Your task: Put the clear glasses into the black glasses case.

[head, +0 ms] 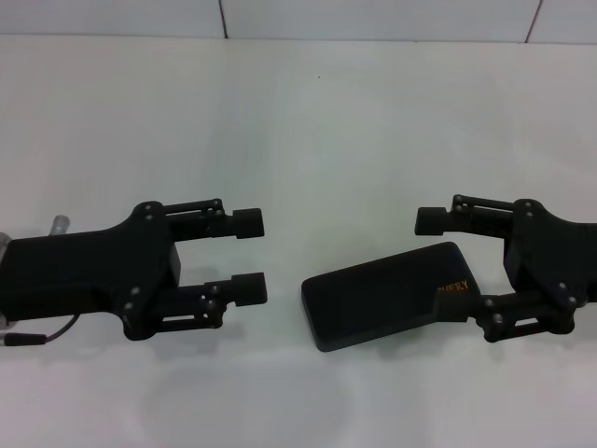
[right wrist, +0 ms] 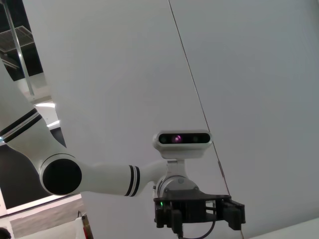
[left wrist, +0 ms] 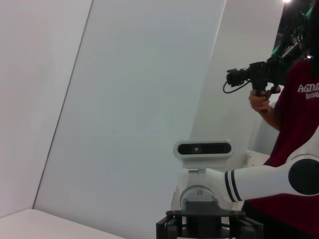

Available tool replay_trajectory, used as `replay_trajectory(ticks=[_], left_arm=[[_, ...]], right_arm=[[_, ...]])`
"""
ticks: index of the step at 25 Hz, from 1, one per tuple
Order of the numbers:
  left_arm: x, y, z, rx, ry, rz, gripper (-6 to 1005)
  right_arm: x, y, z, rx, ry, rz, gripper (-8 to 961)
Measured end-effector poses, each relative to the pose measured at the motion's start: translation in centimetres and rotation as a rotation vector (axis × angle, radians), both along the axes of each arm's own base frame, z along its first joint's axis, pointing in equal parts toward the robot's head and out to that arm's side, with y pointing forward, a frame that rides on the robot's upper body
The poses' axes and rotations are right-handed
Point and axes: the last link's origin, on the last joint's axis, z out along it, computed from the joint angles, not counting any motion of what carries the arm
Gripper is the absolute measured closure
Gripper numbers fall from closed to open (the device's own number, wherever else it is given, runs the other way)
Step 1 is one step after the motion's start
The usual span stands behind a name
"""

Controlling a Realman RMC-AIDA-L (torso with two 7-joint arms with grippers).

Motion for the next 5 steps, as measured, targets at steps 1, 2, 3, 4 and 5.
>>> replay_trajectory(ticks=[1,2,3,4,5], left_arm=[[-0.02,0.00,0.02,0.001,0.000,0.001,321],[-0.01,0.01,0.03,0.001,0.001,0.001,321],[-0.01,0.01,0.03,-0.001,0.001,0.002,321],[0.00,0.02,0.03,-0.002,0.001,0.002,321],[0.02,0.03,0.03,-0.003,0.001,0.002,321]], right_arm=[[0.01,0.02,0.02,0.001,0.000,-0.001,67],[0.03,0.05,0.04,0.004,0.000,-0.002,67],[0.05,0.09,0.06,0.007,0.000,-0.004,67],[0.07,0.14,0.06,0.010,-0.001,-0.006,67],[0.10,0.18,0.06,0.014,-0.002,-0.008,67]])
